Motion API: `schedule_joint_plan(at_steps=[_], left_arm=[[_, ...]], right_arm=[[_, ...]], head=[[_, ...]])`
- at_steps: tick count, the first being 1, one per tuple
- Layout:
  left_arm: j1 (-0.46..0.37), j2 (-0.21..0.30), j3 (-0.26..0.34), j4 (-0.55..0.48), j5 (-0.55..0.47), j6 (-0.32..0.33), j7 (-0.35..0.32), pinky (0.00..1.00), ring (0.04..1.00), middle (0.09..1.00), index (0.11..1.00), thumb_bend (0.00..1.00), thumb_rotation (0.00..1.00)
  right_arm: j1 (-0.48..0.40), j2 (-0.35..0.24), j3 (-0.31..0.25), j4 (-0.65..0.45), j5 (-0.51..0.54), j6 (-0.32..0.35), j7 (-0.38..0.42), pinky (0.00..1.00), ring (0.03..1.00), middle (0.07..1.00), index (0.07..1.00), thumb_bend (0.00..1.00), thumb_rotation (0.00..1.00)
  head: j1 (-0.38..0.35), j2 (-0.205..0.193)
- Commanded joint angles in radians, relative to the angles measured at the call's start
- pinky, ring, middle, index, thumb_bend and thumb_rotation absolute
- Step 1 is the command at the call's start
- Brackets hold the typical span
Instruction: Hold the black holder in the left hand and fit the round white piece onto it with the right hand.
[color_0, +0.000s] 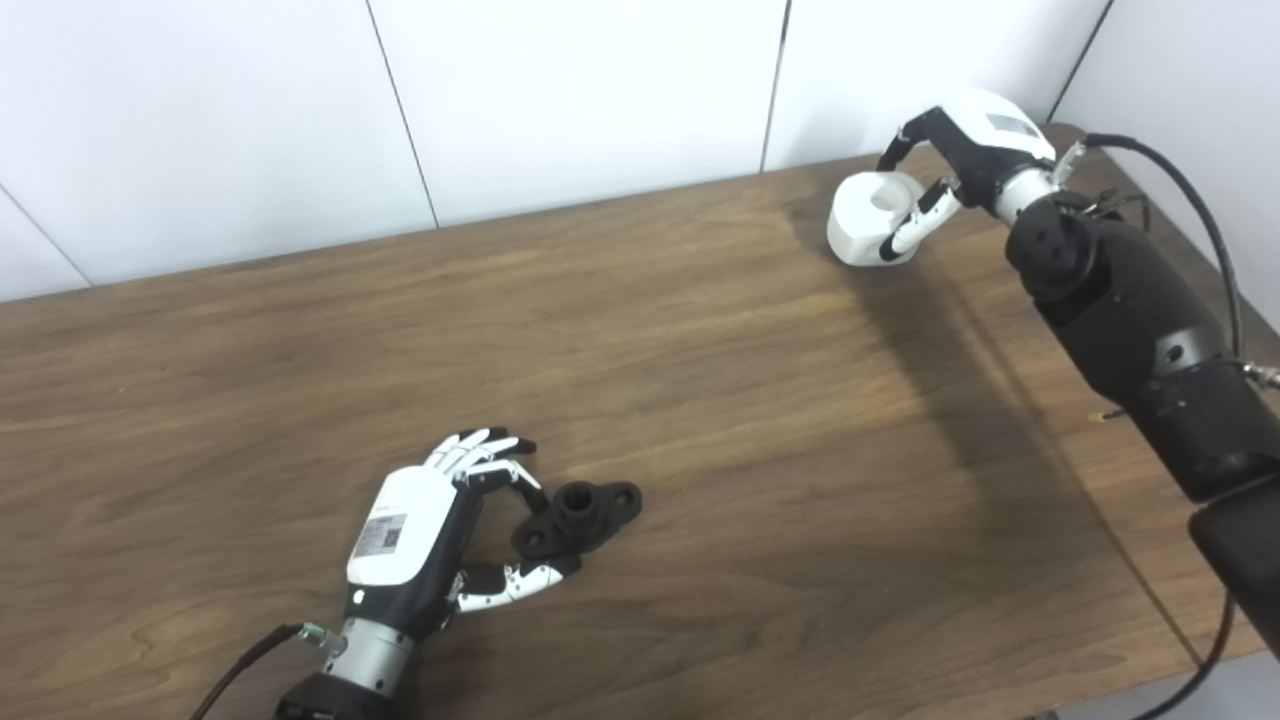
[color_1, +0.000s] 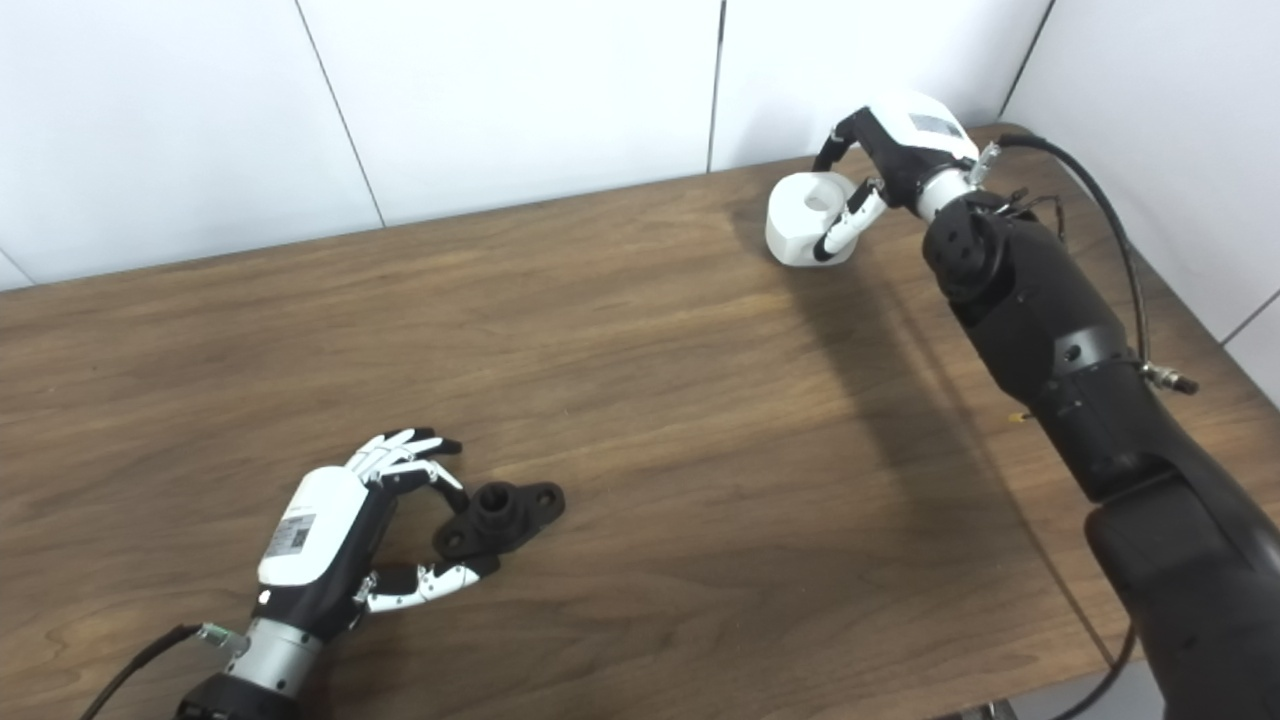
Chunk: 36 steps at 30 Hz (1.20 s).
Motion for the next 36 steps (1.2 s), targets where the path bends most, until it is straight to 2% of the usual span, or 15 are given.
schedule_joint_plan(at_steps=[1,13,24,29,36], left_arm=[[0.036,0.004,-0.036,0.051,0.019,0.039,-0.09,0.9,0.888,0.809,0.489,0.52,0.05],[0.034,0.002,-0.039,0.051,0.018,0.046,-0.093,0.9,0.889,0.811,0.489,0.52,0.05],[0.027,-0.005,-0.049,0.045,0.029,0.061,-0.103,0.89,0.889,0.817,0.489,0.52,0.04],[0.028,-0.007,-0.058,0.033,0.035,0.072,-0.106,0.9,0.889,0.815,0.489,0.52,0.05],[0.024,-0.013,-0.066,0.017,0.041,0.095,-0.118,0.9,0.893,0.814,0.489,0.52,0.05]], right_arm=[[-0.036,-0.021,-0.025,-0.02,-0.009,-0.035,-0.045,0.8,0.833,0.708,0.483,0.52,0.13],[-0.019,-0.025,-0.032,-0.077,-0.023,-0.026,-0.033,0.79,0.837,0.71,0.484,0.52,0.13],[-0.017,-0.016,-0.022,-0.375,-0.041,0.173,0.192,0.81,0.868,0.755,0.484,0.52,0.13],[-0.029,-0.009,0.007,-0.479,-0.06,0.179,0.269,0.79,0.853,0.746,0.483,0.52,0.13],[-0.032,0.029,0.04,-0.676,-0.083,0.221,0.392,0.79,0.86,0.739,0.483,0.53,0.14]], head=[[0.001,0.001],[0.014,0.006],[0.069,0.036],[0.094,0.06],[0.129,0.089]])
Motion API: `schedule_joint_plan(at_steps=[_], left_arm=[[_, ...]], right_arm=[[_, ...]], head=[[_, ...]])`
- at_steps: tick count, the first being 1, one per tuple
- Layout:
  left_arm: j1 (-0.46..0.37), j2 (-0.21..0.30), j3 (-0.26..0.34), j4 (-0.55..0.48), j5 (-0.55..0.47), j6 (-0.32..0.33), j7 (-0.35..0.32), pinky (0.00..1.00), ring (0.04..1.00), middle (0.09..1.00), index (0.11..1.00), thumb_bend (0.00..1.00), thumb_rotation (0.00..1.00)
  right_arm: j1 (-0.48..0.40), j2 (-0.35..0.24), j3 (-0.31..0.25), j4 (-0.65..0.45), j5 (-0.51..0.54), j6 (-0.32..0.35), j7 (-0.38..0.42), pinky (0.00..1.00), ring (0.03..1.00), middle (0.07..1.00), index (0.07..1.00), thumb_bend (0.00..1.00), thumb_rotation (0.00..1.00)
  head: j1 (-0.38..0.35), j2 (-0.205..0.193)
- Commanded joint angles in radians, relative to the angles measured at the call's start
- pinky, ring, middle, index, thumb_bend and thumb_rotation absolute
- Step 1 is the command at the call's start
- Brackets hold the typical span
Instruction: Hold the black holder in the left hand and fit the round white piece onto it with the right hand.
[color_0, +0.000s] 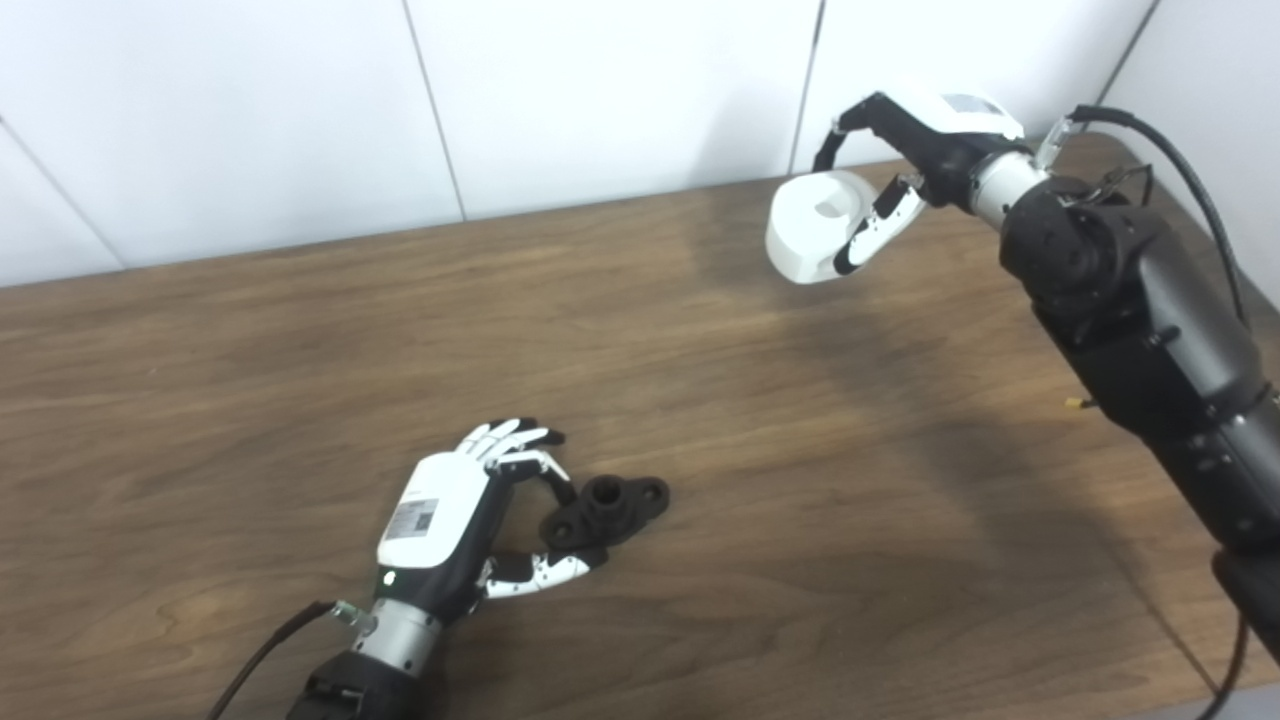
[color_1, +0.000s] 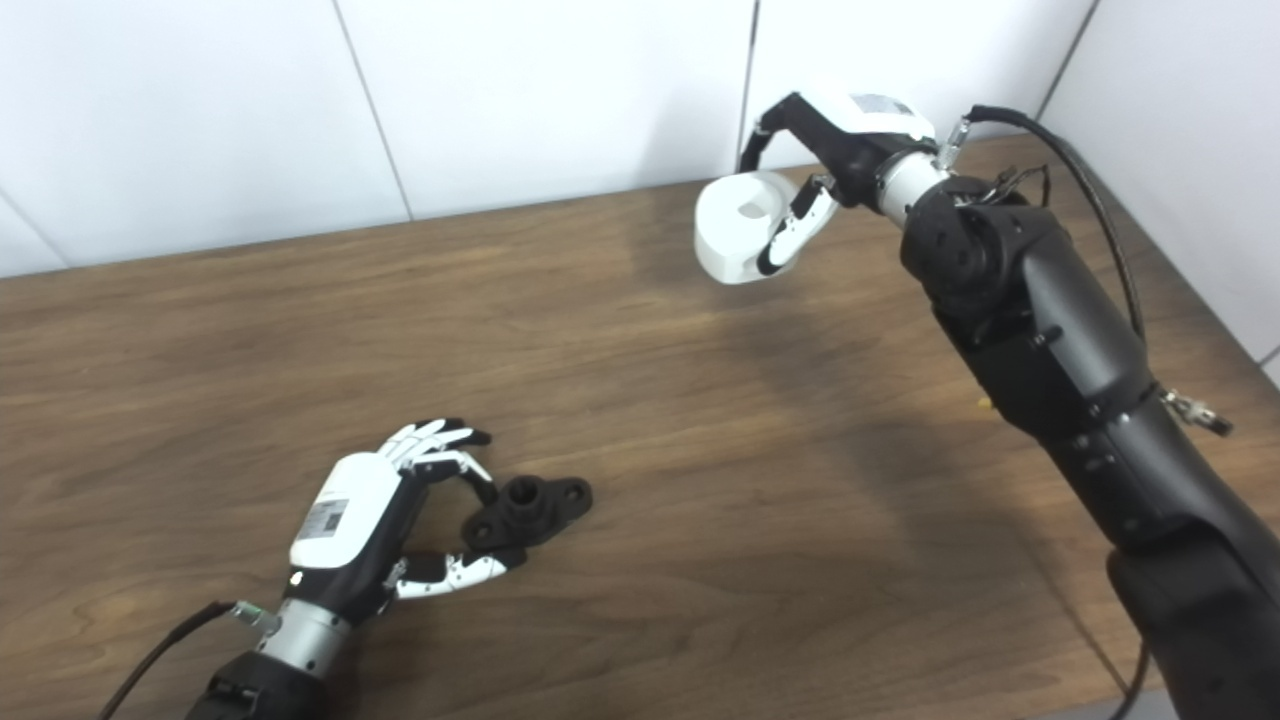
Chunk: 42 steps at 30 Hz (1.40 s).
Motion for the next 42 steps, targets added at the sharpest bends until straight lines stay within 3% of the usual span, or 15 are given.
schedule_joint_plan(at_steps=[1,10,27,42], left_arm=[[0.034,-0.004,-0.041,0.033,0.026,0.047,-0.107,0.91,0.894,0.814,0.489,0.52,0.05],[0.03,-0.01,-0.047,0.035,0.009,0.062,-0.109,0.94,0.902,0.817,0.489,0.52,0.05],[0.022,-0.014,-0.061,0.019,0.023,0.075,-0.113,0.92,0.893,0.814,0.488,0.52,0.05],[0.017,-0.015,-0.062,0.01,0.026,0.077,-0.122,0.91,0.891,0.815,0.489,0.52,0.05]], right_arm=[[-0.052,-0.007,0.0,-0.072,-0.023,0.01,0.031,0.79,0.86,0.738,0.483,0.53,0.14],[-0.046,0.06,0.032,-0.233,-0.067,0.046,0.159,0.78,0.864,0.751,0.482,0.53,0.14],[-0.039,0.197,0.066,-0.371,-0.102,0.047,0.286,0.76,0.88,0.751,0.481,0.53,0.14],[-0.038,0.237,0.067,-0.429,-0.105,0.042,0.359,0.75,0.873,0.743,0.481,0.53,0.13]], head=[[0.012,0.009],[0.032,0.016],[0.066,0.069],[0.084,0.099]])
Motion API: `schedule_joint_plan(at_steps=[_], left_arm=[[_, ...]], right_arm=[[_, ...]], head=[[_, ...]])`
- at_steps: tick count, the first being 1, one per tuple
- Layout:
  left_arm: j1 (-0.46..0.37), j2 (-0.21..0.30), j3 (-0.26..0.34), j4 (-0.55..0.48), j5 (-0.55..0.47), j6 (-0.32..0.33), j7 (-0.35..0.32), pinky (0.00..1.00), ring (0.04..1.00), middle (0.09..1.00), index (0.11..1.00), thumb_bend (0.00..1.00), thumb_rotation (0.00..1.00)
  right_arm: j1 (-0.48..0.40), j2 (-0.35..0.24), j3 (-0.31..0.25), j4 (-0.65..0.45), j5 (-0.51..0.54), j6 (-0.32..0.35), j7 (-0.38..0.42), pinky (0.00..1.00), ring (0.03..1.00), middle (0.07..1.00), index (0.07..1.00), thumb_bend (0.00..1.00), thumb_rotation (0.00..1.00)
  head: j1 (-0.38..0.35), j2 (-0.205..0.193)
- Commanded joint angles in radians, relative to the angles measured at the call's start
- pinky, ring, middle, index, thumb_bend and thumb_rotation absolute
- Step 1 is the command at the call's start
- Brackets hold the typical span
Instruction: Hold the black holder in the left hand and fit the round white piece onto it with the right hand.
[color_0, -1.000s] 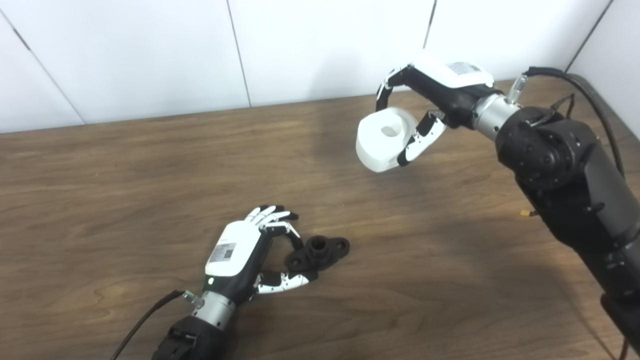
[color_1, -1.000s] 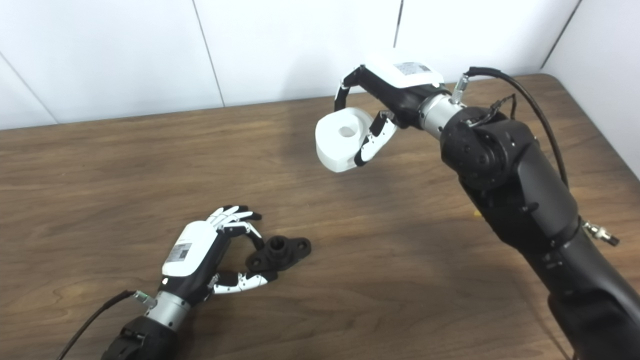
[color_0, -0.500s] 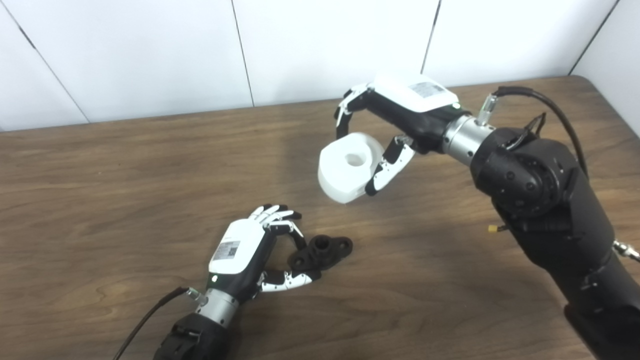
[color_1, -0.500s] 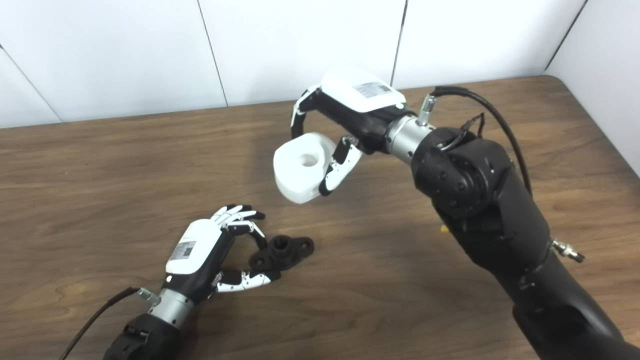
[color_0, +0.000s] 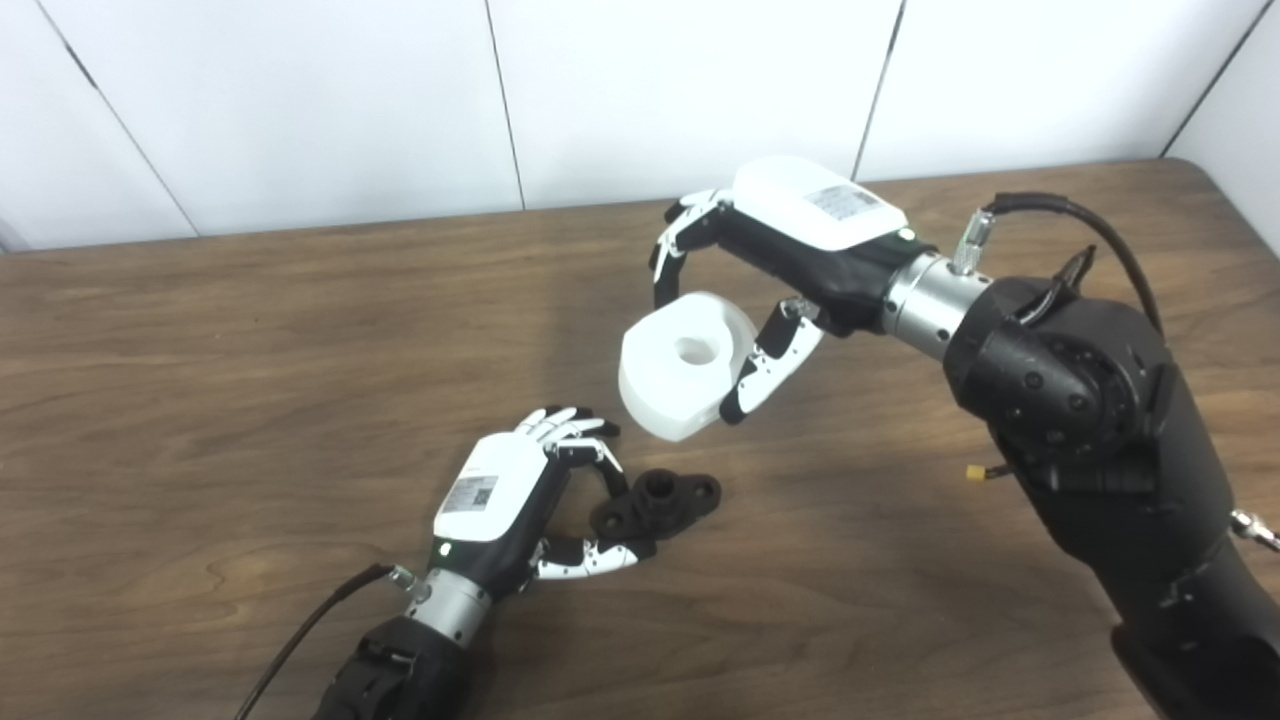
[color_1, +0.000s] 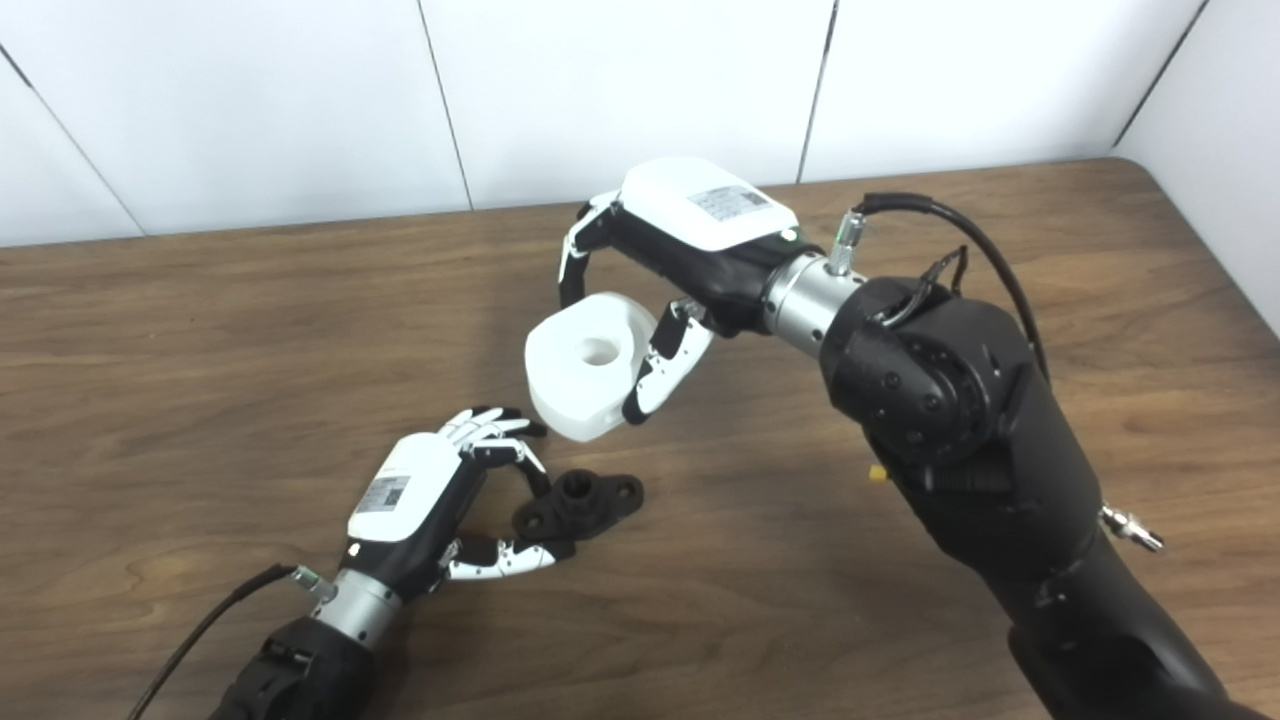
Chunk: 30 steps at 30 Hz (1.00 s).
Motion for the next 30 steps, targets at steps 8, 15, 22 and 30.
schedule_joint_plan(at_steps=[8,15,22,30], left_arm=[[0.026,-0.002,-0.037,0.024,0.021,0.029,-0.095,0.91,0.891,0.815,0.488,0.52,0.05],[0.022,-0.001,-0.034,0.017,0.017,0.033,-0.108,0.91,0.891,0.815,0.488,0.52,0.05],[0.021,-0.002,-0.028,0.014,0.021,0.034,-0.111,0.91,0.893,0.813,0.488,0.52,0.05],[0.019,-0.001,-0.024,0.009,0.017,0.036,-0.119,0.92,0.899,0.816,0.488,0.52,0.05]], right_arm=[[-0.036,0.011,0.006,-0.054,-0.023,-0.016,0.033,0.72,0.87,0.741,0.481,0.53,0.14],[-0.013,0.032,0.017,-0.036,-0.034,-0.031,0.023,0.7,0.862,0.737,0.481,0.53,0.14],[-0.005,0.04,0.017,-0.013,-0.037,-0.039,0.023,0.71,0.872,0.748,0.481,0.53,0.14],[0.001,0.047,0.019,0.023,-0.026,-0.057,0.009,0.72,0.861,0.737,0.481,0.53,0.14]], head=[[0.006,0.02],[0.007,0.035],[0.003,0.046],[-0.012,0.056]])
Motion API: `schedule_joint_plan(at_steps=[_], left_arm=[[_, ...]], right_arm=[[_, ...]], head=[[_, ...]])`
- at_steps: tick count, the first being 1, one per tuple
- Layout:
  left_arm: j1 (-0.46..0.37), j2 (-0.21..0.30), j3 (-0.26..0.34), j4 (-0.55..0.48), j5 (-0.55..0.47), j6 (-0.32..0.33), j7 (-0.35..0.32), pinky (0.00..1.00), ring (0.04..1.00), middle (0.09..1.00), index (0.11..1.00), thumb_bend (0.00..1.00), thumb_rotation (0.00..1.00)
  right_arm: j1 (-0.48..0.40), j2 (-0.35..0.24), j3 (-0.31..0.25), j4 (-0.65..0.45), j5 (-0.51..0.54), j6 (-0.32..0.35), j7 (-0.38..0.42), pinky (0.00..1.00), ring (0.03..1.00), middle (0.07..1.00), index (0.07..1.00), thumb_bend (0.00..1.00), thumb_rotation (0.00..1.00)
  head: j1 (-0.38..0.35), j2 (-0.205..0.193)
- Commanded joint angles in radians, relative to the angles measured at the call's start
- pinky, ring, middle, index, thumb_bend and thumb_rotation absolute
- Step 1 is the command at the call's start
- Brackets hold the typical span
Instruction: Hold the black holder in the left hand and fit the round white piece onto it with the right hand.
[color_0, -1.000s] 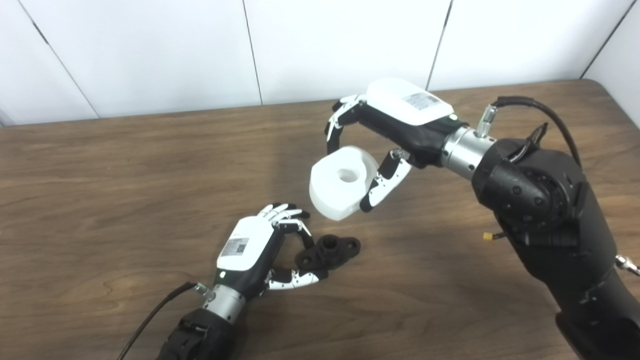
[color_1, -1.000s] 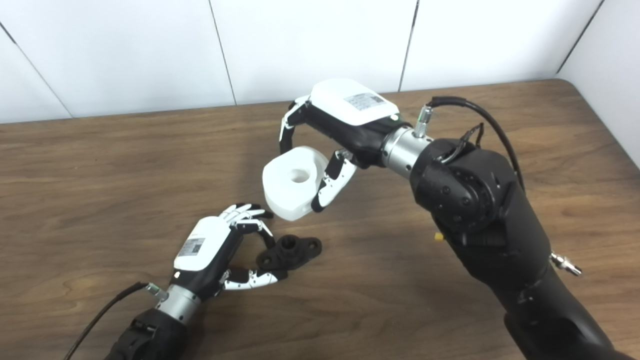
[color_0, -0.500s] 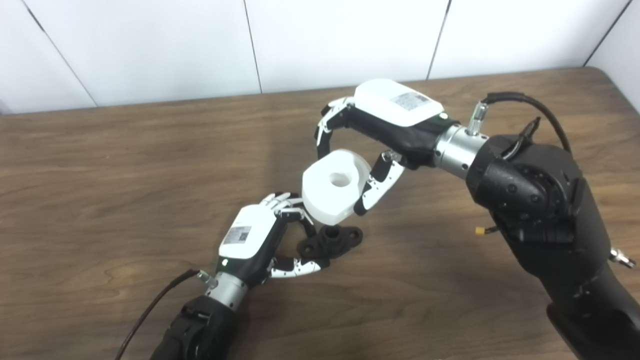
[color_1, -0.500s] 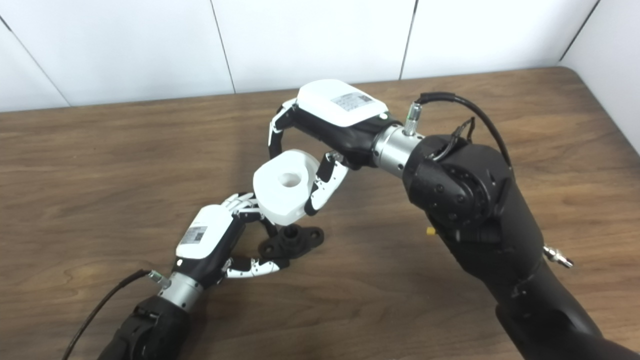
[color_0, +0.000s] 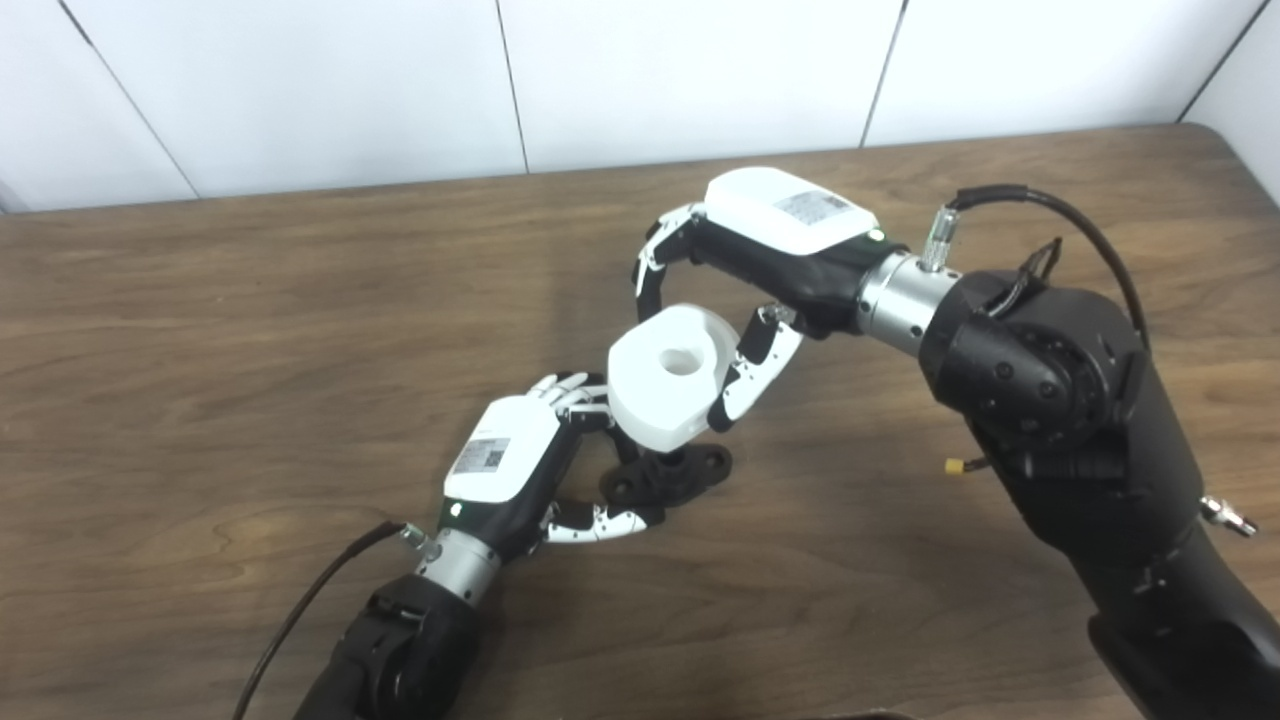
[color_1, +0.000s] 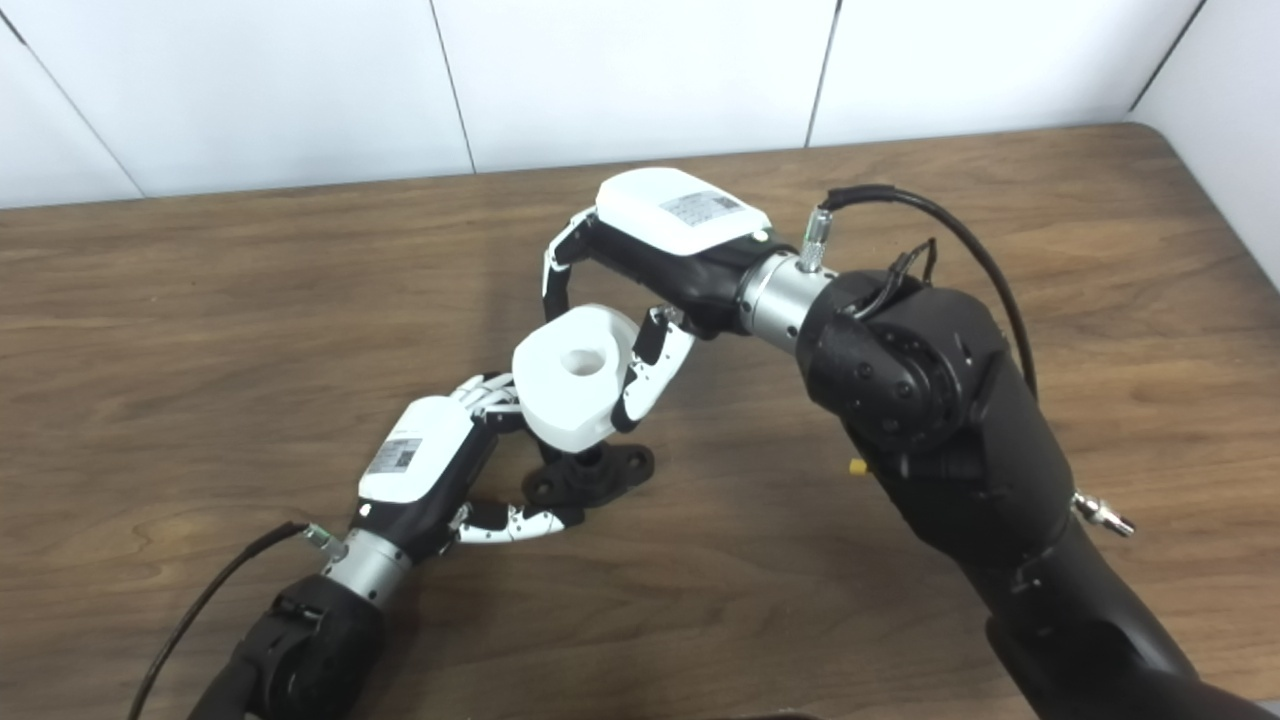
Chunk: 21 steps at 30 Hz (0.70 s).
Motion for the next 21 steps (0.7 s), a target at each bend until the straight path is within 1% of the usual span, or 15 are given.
schedule_joint_plan(at_steps=[1,12,14,20,21], left_arm=[[0.025,0.006,-0.025,0.024,0.01,0.023,-0.08,0.92,0.897,0.814,0.488,0.52,0.05],[0.024,0.006,-0.025,0.02,0.013,0.027,-0.082,0.92,0.897,0.815,0.488,0.52,0.05],[0.024,0.006,-0.025,0.018,0.013,0.029,-0.085,0.92,0.896,0.815,0.488,0.52,0.05],[0.023,0.007,-0.025,0.018,0.015,0.028,-0.084,0.92,0.896,0.814,0.488,0.52,0.05],[0.022,0.007,-0.025,0.017,0.014,0.028,-0.084,0.92,0.895,0.813,0.488,0.52,0.05]], right_arm=[[-0.027,0.005,-0.009,-0.006,0.0,-0.025,-0.032,0.72,0.866,0.74,0.481,0.53,0.14],[-0.019,0.01,0.0,-0.001,0.005,-0.015,-0.012,0.75,0.878,0.753,0.482,0.53,0.14],[-0.019,0.008,0.002,-0.002,0.006,-0.012,-0.008,0.75,0.88,0.755,0.482,0.53,0.14],[-0.015,0.006,0.008,0.0,0.013,-0.022,-0.015,0.74,0.869,0.752,0.482,0.53,0.14],[-0.016,0.007,0.009,0.001,0.014,-0.022,-0.014,0.74,0.869,0.752,0.482,0.53,0.14]], head=[[-0.001,0.001],[-0.004,0.006],[-0.008,0.013],[-0.008,0.013],[-0.015,0.02]])
